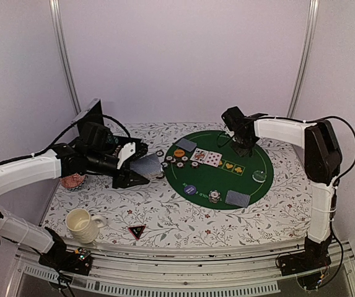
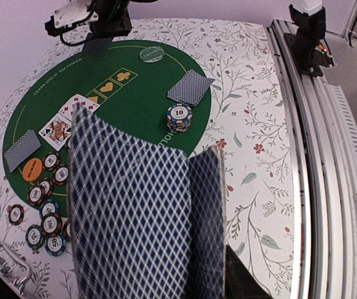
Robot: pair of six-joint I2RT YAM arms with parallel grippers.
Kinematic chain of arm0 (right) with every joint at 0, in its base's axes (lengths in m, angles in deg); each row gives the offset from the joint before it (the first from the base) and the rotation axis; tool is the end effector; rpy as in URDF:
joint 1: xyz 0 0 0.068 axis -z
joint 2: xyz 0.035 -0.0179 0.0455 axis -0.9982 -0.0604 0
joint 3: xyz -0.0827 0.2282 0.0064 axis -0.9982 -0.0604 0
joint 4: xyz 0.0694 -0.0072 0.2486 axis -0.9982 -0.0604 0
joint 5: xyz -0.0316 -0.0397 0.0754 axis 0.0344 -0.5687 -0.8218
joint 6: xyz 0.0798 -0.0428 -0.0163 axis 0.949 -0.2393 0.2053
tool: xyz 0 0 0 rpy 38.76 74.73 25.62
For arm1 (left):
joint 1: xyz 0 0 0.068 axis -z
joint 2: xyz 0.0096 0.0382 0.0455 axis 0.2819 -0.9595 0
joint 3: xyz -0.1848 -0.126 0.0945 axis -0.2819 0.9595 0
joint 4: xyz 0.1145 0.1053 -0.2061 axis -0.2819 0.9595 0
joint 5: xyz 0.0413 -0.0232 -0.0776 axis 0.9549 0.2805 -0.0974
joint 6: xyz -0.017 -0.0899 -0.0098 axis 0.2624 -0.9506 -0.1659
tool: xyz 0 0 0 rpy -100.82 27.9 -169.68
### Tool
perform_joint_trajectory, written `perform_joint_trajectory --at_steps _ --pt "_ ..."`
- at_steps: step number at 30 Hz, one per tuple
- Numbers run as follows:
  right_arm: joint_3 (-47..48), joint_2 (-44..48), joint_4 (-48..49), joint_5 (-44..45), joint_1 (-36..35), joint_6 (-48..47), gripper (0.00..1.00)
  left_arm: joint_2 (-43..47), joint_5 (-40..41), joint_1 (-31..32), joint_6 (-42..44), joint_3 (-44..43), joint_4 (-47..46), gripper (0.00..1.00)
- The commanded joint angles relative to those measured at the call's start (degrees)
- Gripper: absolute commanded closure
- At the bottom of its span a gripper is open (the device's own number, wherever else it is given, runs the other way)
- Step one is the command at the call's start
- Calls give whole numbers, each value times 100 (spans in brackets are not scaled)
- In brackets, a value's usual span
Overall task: Distribute texas hold em gaming equipment
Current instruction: Flop the poker card in the community card area.
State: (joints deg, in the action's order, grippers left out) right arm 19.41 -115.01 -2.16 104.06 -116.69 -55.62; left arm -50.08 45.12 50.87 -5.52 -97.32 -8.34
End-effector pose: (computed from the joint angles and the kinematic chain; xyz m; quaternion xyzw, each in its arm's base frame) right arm 0.3998 0.1772 0.1601 -0.2756 0.8878 -0.2575 0.2636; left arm 0.2287 -0.2150 0.2089 0.5603 0.6696 -0.2955 0.3877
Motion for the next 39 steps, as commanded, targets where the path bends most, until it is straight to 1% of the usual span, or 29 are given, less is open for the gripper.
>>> perform_joint_trajectory --at_steps 1,4,6,8,10,13,20,25,39 --pt "331 -605 611 1057 -7 -1181 98 46 -48 22 22 -81 -128 61" --pt "265 -1025 473 797 -131 -1471 99 45 -40 22 27 -73 -130 61" --pt "182 -1121 359 226 -219 -1557 98 39 -40 22 30 -65 -137 61" --pt "52 -1101 323 -583 -268 -1614 99 30 -46 22 27 -63 -147 61" --pt "-42 -1107 274 -968 -289 -1669 99 28 -57 22 27 -70 -148 61" --pt "-65 -1141 166 -1310 -291 -1708 98 28 -57 22 18 -72 -148 61" --pt "-58 -1178 86 -1731 -290 -1793 98 41 -40 21 28 -63 -146 61" --pt "-50 -1235 155 -1607 -290 -1937 98 37 -40 22 23 -58 -148 61" --pt "305 -1327 32 -1991 -406 -1840 98 54 -31 22 21 -56 -148 61"
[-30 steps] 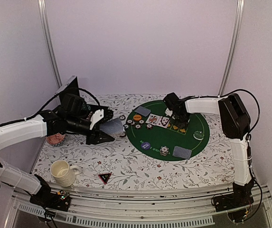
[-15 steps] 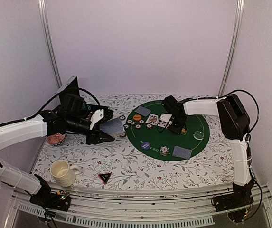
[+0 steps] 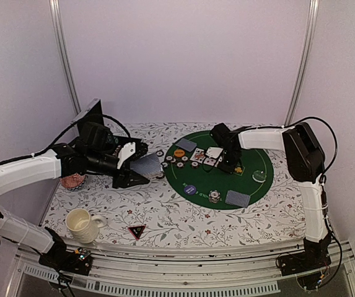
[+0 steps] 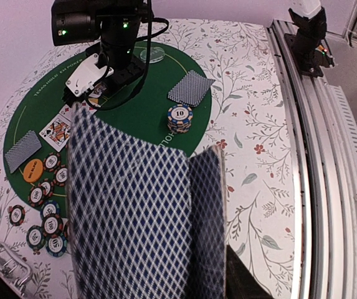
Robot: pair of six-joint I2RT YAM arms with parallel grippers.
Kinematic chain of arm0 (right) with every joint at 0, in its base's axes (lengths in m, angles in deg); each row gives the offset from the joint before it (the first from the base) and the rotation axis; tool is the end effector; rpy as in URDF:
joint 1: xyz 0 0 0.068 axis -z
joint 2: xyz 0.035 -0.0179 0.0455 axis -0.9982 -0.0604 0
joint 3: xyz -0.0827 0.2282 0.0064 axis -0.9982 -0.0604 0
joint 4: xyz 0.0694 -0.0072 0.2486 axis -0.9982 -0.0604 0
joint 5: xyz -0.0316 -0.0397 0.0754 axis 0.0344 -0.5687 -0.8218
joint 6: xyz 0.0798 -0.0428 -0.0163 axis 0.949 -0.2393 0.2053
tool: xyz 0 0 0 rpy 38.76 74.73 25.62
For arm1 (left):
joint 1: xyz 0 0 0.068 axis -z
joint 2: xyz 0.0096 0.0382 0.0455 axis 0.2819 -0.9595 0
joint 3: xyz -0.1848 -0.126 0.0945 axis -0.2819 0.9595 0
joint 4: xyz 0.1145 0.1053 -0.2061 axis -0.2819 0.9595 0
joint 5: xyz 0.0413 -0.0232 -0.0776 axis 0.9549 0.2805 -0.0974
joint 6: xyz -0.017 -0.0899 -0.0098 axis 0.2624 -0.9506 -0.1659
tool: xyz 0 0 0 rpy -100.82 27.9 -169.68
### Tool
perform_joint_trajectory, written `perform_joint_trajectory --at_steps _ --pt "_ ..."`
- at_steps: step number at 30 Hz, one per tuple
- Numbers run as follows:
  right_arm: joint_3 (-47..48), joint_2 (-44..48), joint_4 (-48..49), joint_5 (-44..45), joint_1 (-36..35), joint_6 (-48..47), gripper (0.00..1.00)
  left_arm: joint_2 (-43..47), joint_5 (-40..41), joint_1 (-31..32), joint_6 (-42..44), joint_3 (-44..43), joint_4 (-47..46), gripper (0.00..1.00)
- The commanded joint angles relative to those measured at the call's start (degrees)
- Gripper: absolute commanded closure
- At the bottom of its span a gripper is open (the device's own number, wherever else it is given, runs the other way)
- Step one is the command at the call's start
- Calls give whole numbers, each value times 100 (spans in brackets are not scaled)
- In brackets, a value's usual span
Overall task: Distribute texas hold em gaming equipment
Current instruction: Flop the poker card in the community card area.
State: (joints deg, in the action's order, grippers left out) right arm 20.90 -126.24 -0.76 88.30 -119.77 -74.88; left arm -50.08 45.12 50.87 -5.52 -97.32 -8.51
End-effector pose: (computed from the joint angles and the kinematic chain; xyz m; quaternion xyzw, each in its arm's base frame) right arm 0.3898 0.2225 0.0768 -0.5034 0.8327 -0.1651 0.1609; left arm 0.2289 -0.2152 0.2092 0.5604 0.6689 -0.2953 0.3890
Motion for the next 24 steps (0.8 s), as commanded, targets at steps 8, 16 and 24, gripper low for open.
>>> perform_joint_trajectory --at_steps 8,16,24 --pt "325 -291 -190 -413 -121 145 98 81 -31 22 18 -55 -130 61" --pt "398 -383 -282 -415 -161 187 98 92 -22 22 24 -46 -130 61" --pt "526 -426 -388 -514 -205 218 87 108 -5 21 26 -40 -128 61"
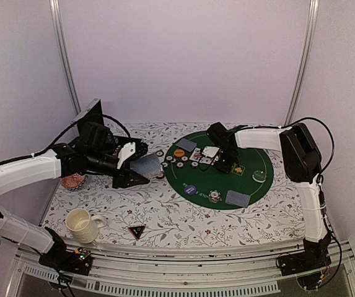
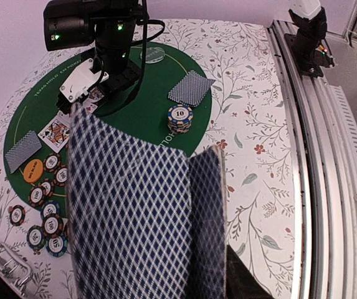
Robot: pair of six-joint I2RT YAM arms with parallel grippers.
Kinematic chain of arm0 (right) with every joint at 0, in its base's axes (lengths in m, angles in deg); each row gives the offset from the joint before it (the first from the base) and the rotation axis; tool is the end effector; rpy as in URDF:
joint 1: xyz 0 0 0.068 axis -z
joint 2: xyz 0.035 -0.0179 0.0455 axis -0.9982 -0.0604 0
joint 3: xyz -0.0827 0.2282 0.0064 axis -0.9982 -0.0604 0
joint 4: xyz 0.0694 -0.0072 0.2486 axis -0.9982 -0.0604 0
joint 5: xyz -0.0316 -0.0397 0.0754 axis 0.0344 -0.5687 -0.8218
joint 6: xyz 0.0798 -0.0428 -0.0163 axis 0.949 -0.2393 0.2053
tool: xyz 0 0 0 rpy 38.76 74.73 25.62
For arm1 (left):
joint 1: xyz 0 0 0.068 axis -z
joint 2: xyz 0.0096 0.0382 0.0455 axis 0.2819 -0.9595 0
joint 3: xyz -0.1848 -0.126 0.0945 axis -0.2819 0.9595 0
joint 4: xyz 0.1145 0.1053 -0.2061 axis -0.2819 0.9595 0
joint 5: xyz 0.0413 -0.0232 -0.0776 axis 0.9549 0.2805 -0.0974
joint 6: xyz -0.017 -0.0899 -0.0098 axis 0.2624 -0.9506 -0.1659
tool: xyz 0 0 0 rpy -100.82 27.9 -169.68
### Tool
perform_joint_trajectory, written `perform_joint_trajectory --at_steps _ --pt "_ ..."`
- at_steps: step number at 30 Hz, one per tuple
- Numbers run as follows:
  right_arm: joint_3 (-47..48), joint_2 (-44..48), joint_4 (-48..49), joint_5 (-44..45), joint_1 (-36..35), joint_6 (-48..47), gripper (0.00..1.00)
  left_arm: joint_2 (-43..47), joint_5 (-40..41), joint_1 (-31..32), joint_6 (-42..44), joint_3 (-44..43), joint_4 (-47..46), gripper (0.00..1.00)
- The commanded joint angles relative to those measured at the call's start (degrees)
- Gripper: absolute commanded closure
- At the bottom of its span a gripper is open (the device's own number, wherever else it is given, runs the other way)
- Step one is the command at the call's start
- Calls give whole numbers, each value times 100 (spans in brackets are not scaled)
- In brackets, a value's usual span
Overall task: Distribute texas hold em gaming equipment
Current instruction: Flop the poker card in the community card area.
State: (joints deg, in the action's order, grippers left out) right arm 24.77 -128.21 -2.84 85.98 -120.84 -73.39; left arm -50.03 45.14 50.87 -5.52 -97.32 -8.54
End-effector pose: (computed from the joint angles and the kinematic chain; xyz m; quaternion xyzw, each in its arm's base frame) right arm 0.3908 0.2372 0.0785 -0.5051 0.8356 -0.1418 0.1630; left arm 0.2289 -0.2152 0.2095 0.5603 0.6687 -0.2951 0.3896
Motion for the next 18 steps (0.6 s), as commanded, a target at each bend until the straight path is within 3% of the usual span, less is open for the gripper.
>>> perform_joint_trajectory --at_steps 1,13,18 --pt "152 -242 -243 -328 -107 81 85 108 -7 22 25 -37 -124 61" --pt "258 206 -476 -663 -156 310 63 95 -7 22 19 -37 -128 61" --pt "521 920 -334 -1244 -147 1018 52 100 5 21 6 -52 -119 61"
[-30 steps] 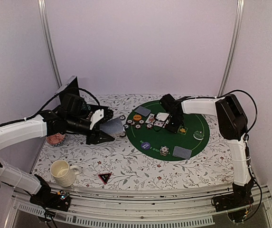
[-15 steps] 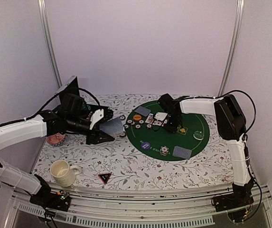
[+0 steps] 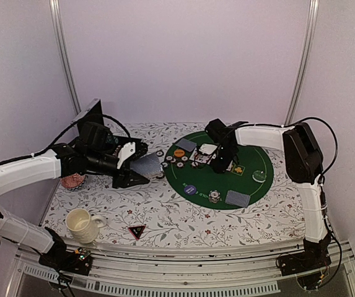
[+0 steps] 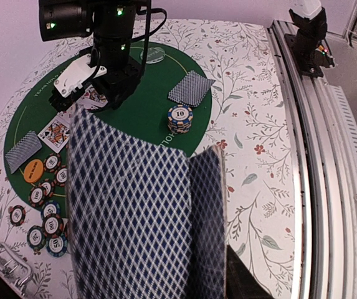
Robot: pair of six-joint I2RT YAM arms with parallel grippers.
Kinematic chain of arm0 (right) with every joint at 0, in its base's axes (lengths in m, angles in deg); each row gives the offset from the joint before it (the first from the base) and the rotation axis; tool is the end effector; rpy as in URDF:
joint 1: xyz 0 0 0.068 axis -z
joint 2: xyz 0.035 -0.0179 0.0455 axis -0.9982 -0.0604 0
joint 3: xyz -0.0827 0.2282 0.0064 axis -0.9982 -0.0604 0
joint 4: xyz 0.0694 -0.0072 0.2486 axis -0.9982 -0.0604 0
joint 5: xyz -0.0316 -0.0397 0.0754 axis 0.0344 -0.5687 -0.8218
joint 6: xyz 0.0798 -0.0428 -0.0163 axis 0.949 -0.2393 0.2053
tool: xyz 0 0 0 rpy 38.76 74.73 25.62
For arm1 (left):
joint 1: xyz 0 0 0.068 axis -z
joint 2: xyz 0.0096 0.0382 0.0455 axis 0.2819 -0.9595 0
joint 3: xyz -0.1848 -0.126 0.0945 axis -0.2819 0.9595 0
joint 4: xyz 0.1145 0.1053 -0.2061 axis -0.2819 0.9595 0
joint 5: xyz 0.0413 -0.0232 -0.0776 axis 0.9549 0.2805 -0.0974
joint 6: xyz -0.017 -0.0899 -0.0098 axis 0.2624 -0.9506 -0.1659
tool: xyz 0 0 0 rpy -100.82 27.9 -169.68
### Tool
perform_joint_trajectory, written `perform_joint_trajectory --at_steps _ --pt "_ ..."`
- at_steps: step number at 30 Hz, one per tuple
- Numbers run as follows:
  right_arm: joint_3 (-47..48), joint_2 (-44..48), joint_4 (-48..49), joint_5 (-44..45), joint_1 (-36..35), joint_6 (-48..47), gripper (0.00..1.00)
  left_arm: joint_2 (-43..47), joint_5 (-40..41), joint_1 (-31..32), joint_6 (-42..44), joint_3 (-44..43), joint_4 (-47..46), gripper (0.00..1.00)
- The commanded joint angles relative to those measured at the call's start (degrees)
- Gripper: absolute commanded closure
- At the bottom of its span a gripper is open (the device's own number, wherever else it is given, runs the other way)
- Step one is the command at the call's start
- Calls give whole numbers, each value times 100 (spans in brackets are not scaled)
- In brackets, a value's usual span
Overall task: Distribute texas hold em gaming equipment
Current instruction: Flop the poker card in the community card area, then pick up the all-in button from the corner of the board.
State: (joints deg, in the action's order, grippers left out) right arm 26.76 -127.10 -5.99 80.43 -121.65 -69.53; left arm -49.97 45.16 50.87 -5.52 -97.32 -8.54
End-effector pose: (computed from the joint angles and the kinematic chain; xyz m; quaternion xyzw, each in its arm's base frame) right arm 0.3833 0.2493 0.0925 -0.4924 0.8499 -0.0877 0.1658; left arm 0.2289 -0.2151 0.2098 0.5603 0.6685 -0.2949 0.3901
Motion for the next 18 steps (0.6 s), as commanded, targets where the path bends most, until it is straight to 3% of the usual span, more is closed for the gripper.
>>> perform_joint_trajectory --at_steps 1,6,10,13,18 --pt "260 1024 132 -1095 -72 956 49 102 26 22 -10 -54 -124 61" --pt "-1101 2341 1454 -2585 -336 1916 32 79 456 6 -218 -50 -191 62" --pt "-2152 2980 2412 -2600 -1178 1820 19 -19 618 -93 -572 -117 -308 65" --pt "-1978 2702 2240 -2276 -1857 1746 8 -53 751 -172 -759 -146 -357 65" --pt "-1480 1911 2195 -1955 -2914 1829 4 -58 908 -240 -994 -116 -484 65"
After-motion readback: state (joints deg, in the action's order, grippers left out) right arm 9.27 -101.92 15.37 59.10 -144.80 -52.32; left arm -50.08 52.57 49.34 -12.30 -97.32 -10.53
